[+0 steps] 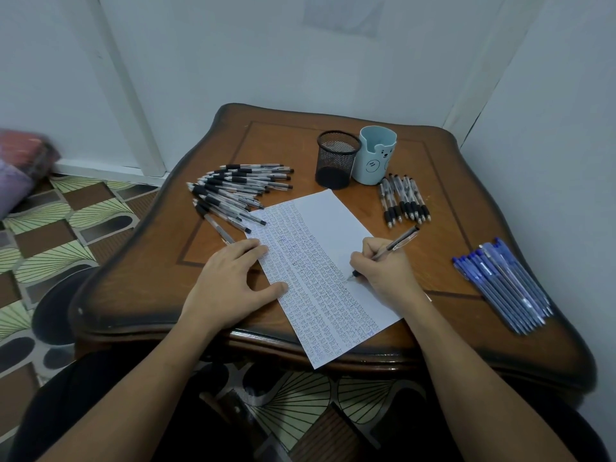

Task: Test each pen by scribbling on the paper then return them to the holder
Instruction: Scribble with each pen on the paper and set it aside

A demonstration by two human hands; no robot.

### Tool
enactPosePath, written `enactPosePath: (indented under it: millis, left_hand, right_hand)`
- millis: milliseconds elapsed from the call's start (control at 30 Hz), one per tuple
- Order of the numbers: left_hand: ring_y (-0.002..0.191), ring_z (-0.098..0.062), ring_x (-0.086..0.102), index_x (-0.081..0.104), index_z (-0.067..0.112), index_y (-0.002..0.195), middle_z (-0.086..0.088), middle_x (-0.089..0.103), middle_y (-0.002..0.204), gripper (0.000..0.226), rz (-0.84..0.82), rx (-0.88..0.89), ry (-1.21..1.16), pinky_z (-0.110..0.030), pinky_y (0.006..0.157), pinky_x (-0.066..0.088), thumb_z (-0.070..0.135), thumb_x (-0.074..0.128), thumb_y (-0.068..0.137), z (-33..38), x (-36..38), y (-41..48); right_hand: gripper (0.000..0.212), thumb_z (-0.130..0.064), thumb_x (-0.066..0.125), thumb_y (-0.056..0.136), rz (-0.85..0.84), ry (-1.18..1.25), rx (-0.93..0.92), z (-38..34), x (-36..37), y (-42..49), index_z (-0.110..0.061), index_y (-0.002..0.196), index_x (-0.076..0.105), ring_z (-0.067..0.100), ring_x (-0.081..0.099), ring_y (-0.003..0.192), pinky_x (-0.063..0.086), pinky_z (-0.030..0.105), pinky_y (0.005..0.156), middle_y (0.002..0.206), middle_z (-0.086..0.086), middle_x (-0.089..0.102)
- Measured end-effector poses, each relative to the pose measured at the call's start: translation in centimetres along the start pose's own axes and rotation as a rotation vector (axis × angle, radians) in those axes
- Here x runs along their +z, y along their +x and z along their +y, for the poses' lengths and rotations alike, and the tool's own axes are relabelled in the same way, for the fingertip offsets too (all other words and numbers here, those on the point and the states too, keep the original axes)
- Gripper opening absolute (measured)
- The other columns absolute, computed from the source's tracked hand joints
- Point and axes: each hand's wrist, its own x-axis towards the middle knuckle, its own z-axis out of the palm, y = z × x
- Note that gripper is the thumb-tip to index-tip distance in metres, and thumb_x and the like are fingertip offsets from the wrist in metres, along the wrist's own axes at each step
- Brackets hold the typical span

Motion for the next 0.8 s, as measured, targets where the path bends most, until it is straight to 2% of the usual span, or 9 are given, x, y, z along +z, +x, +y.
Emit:
enactPosePath:
  millis: [233,367,500,633,733,800]
  left_hand:
    - [0.134,-0.009,0.033,0.050,0.025,0.140,0.009,0.042,0.146,0.095,0.007,0.005,-0.005,-0.030,0.112,0.021,0.085,0.036,0.068,0.0,-0.1,-0.1]
    - [0.135,-0.009,0.032,0.049,0.025,0.140,0.010,0.041,0.147,0.095,0.005,0.003,-0.004,-0.031,0.112,0.020,0.085,0.036,0.068,0.0,-0.1,0.0]
    - [0.135,-0.009,0.032,0.048,0.025,0.141,0.009,0.041,0.147,0.096,0.000,0.001,-0.001,-0.031,0.112,0.021,0.086,0.035,0.067,0.0,-0.1,0.0]
    - [0.135,-0.009,0.032,0.048,0.025,0.141,0.010,0.041,0.147,0.096,-0.006,0.001,-0.002,-0.031,0.112,0.021,0.086,0.035,0.068,0.0,-0.1,0.0]
    - [0.135,-0.009,0.032,0.048,0.025,0.141,0.009,0.041,0.147,0.096,-0.006,-0.002,-0.007,-0.032,0.113,0.021,0.085,0.035,0.068,-0.1,-0.1,0.0]
    - [0.135,-0.009,0.033,0.049,0.025,0.141,0.009,0.041,0.147,0.096,-0.004,-0.002,-0.005,-0.032,0.113,0.021,0.086,0.035,0.068,-0.1,0.0,0.0]
  right_hand:
    - [0.055,0.010,0.060,0.085,0.013,-0.003,0.027,-0.1,-0.2,0.1,-0.022,0.048,0.033,0.006,0.043,0.045,0.046,0.030,0.053,0.050,-0.006,0.031]
    - [0.055,0.008,0.062,0.085,0.028,-0.008,0.012,-0.2,-0.1,0.1,-0.022,0.048,0.034,0.005,0.044,0.046,0.050,0.031,0.057,0.051,-0.005,0.033]
    - [0.057,0.007,0.062,0.086,0.008,-0.027,-0.002,0.0,0.1,0.0,-0.024,0.046,0.035,0.005,0.045,0.047,0.048,0.027,0.054,0.050,-0.006,0.034]
    - [0.050,0.006,0.062,0.088,0.057,0.006,0.014,-0.1,-0.2,0.3,-0.019,0.051,0.040,0.006,0.050,0.048,0.050,0.033,0.056,0.053,-0.002,0.038]
    - [0.040,-0.010,0.063,0.095,0.067,0.045,0.018,-0.5,-0.2,0.4,-0.014,0.059,0.047,0.013,0.054,0.051,0.047,0.030,0.055,0.056,0.004,0.051]
    - [0.040,-0.024,0.054,0.102,0.085,0.107,0.055,-1.0,-0.3,0.3,-0.011,0.064,0.051,0.012,0.050,0.054,0.043,0.027,0.060,0.057,0.002,0.053]
